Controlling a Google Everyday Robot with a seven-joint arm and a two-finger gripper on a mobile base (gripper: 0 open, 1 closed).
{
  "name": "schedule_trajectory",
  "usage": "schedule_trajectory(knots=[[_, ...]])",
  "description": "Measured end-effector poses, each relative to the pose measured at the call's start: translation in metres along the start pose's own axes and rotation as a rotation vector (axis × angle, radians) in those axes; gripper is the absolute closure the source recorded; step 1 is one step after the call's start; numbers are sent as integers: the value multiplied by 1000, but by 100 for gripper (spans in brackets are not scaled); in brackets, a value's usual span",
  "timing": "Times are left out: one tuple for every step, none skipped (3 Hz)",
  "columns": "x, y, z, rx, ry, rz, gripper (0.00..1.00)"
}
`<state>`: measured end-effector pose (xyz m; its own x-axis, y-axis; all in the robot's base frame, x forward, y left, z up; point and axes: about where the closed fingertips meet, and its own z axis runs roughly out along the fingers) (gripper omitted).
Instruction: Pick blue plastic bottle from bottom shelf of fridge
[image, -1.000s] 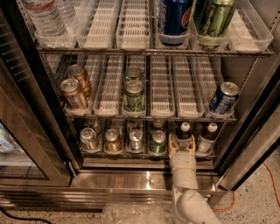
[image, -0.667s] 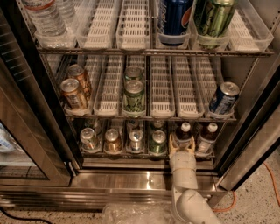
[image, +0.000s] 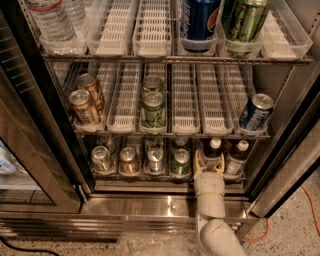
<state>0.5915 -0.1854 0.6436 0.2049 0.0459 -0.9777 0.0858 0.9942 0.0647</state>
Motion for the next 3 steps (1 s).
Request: schedule_trajectory(knots=[[-1, -1, -1, 1, -22, 4, 100], [-1, 0, -3, -1, -39, 12, 100], [-5, -3, -11, 9, -69, 32, 100]])
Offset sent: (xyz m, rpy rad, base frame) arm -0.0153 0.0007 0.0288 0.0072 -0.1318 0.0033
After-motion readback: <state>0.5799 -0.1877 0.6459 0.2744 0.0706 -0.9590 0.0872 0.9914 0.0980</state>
